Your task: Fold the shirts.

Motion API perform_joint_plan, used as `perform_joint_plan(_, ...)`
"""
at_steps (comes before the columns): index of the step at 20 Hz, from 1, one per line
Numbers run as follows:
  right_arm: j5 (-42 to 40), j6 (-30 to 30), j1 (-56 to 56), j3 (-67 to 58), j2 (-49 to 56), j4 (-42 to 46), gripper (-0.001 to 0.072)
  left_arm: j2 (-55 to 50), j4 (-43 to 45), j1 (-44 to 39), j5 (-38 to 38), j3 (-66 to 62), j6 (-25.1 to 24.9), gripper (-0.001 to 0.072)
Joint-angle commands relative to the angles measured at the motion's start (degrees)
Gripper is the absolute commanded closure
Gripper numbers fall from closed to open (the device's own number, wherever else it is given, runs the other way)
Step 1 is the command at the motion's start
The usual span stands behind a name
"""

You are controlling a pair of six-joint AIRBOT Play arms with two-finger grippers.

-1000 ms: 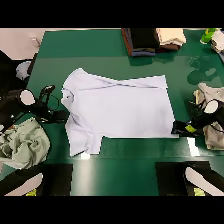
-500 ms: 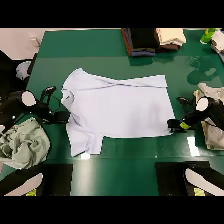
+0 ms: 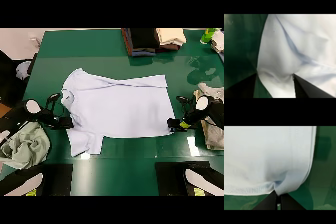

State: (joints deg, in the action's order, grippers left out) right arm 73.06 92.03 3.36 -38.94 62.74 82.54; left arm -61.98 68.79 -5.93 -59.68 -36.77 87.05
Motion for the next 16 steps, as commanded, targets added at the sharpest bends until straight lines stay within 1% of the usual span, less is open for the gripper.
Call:
perform_joint_plan(1, -0.04, 0.02, -0.07, -0.07, 0.02, 0.0, 0.0691, -0.09, -0.7, 0.02, 1.05, 1.16, -0.5, 0.0288)
perform_joint_plan(2, -0.04, 0.02, -0.07, -0.07, 0.0, 0.02, 0.0691, -0.09, -0.72, 0.02, 1.36, 1.16, -0.5, 0.044)
perform_joint_plan(3, -0.07, 0.0, -0.04, -0.09, -0.07, 0.04, 0.0691, -0.07, -0.7, 0.02, 1.73, 1.14, -0.55, 0.0628)
perform_joint_plan(4, -0.09, 0.0, -0.04, -0.17, -0.35, 0.04, 0.0691, -0.07, -0.68, 0.04, 1.79, 0.81, -0.55, 0.0683)
perform_joint_plan(6, -0.17, 0.0, -0.07, -1.79, -2.38, -0.02, 0.0691, 1.09, 0.24, 0.04, 0.22, -2.23, -0.5, 0.0684)
perform_joint_plan(9, 1.05, -0.02, -0.07, -9.27, -8.63, -0.39, 0.0692, 7.19, 2.71, 0.04, -3.82, -13.03, -0.46, 0.0684)
perform_joint_plan(13, 0.24, 0.0, -0.04, -26.27, -17.42, -0.42, 0.0692, 17.59, 6.84, 0.04, -5.9, -35.12, -0.04, 0.0684)
perform_joint_plan(16, -0.31, 0.0, -0.04, -40.46, -21.27, -0.26, 0.0692, 21.86, 8.81, 0.04, -5.84, -53.24, -0.04, 0.0684)
